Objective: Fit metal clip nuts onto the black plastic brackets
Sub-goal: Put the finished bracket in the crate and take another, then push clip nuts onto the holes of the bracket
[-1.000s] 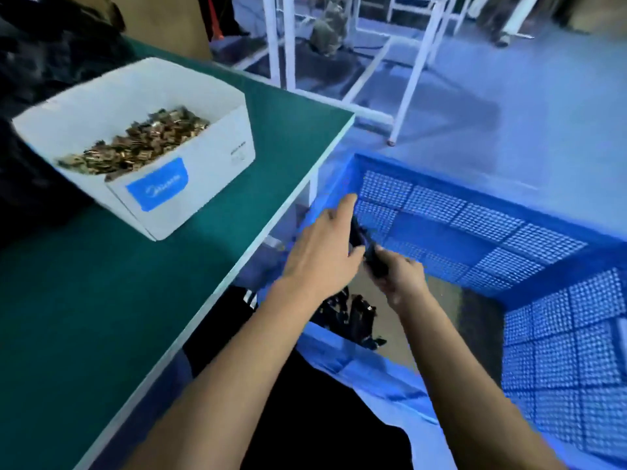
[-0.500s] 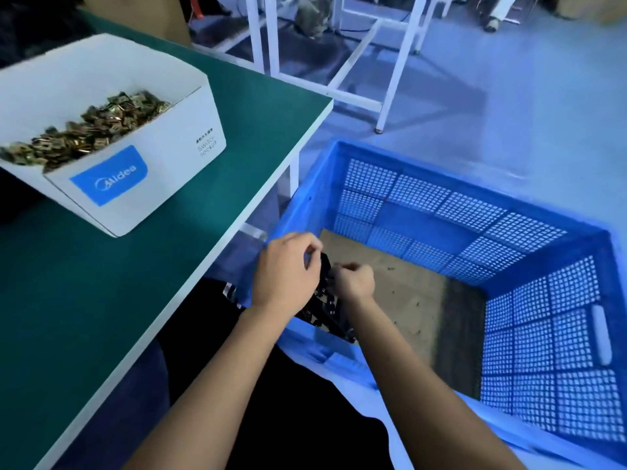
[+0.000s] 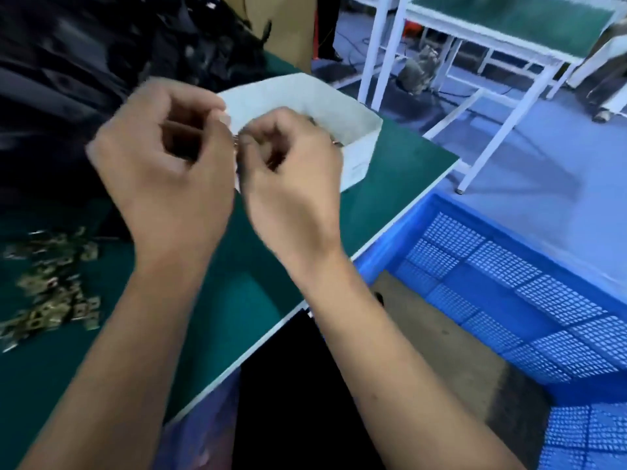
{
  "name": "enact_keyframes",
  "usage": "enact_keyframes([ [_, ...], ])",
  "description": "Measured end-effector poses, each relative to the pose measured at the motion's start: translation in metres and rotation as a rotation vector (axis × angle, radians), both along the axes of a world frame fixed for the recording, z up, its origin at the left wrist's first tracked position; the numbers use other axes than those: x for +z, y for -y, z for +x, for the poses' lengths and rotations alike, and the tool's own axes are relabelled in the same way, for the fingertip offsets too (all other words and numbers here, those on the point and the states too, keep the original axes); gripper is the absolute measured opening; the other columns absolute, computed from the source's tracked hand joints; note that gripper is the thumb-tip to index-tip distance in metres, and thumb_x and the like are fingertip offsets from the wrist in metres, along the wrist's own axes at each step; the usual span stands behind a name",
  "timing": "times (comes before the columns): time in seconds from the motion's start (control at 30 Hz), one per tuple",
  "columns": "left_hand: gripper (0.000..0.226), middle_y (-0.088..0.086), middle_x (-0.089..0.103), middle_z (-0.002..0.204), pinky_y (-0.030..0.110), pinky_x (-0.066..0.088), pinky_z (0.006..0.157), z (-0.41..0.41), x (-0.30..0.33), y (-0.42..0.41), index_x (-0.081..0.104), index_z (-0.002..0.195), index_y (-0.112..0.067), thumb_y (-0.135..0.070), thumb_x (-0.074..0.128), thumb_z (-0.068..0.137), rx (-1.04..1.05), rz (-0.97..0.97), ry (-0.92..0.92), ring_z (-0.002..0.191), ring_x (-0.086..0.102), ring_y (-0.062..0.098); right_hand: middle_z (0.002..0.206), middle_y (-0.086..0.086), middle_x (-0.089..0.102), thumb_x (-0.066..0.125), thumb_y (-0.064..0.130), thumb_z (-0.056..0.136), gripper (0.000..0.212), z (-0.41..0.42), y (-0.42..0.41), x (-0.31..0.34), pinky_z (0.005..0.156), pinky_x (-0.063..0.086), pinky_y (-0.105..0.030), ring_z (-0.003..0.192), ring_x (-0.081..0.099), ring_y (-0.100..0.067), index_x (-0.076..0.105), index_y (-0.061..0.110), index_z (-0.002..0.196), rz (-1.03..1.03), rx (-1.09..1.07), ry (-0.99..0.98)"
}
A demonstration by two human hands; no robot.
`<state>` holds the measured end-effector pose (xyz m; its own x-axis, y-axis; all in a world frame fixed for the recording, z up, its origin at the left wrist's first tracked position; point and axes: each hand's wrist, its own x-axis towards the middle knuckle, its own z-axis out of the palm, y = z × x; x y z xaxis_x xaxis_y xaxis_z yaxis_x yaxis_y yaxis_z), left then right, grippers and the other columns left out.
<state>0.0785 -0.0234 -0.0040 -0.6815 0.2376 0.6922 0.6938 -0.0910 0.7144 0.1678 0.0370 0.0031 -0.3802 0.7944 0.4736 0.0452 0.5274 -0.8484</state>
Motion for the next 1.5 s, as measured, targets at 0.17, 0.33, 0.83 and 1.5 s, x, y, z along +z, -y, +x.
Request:
enact_keyframes([
  [0.17,0.013,-0.017,0.07,0.09,0.035,0.059,0.086,-0.098,-0.021,0.102,0.065,0.091,-0.051,-0.039,0.058,0.09,0.397,-0.201,0.082,0.089,0.069,0.004,0.087,-0.004,0.074,0.068,0.027,0.09,0.008,-0.088,0.062,-0.014,0.072,0.057,-0.039,0.082,0.07,-0.031,0.071,0.02,0.09,0.117,0.507,0.453],
  [0.33,0.042,0.017,0.053,0.131,0.046,0.034,0.11,-0.143,-0.054,0.193,0.061,0.124,-0.025,-0.039,0.063,0.084,0.745,-0.799,-0.052,0.123,0.044,0.046,0.121,-0.007,0.053,0.069,0.068,0.084,0.066,-0.14,0.098,-0.041,0.073,0.04,-0.036,0.1,0.063,-0.036,0.057,0.027,0.134,0.655,0.759,0.983],
  [0.83,0.02,0.0,0.046,0.107,0.027,0.033,0.086,-0.157,-0.067,0.221,0.066,0.105,-0.018,-0.025,0.074,0.088,0.824,-0.717,0.14,0.11,0.051,0.032,0.071,0.01,0.053,0.07,0.015,0.09,0.023,-0.168,0.086,-0.064,0.059,0.035,-0.027,0.064,0.049,-0.009,0.05,0.02,0.079,0.487,0.917,0.577],
  [1.5,0.009,-0.007,0.067,0.081,0.038,0.053,0.075,-0.136,-0.036,0.162,0.07,0.09,-0.011,-0.019,0.066,0.093,0.407,-0.295,0.116,0.076,0.063,0.01,0.086,-0.01,0.064,0.045,-0.02,0.092,0.032,-0.168,0.09,-0.053,0.061,0.05,-0.021,0.076,0.061,-0.017,0.067,0.0,0.105,-0.858,1.172,0.36],
])
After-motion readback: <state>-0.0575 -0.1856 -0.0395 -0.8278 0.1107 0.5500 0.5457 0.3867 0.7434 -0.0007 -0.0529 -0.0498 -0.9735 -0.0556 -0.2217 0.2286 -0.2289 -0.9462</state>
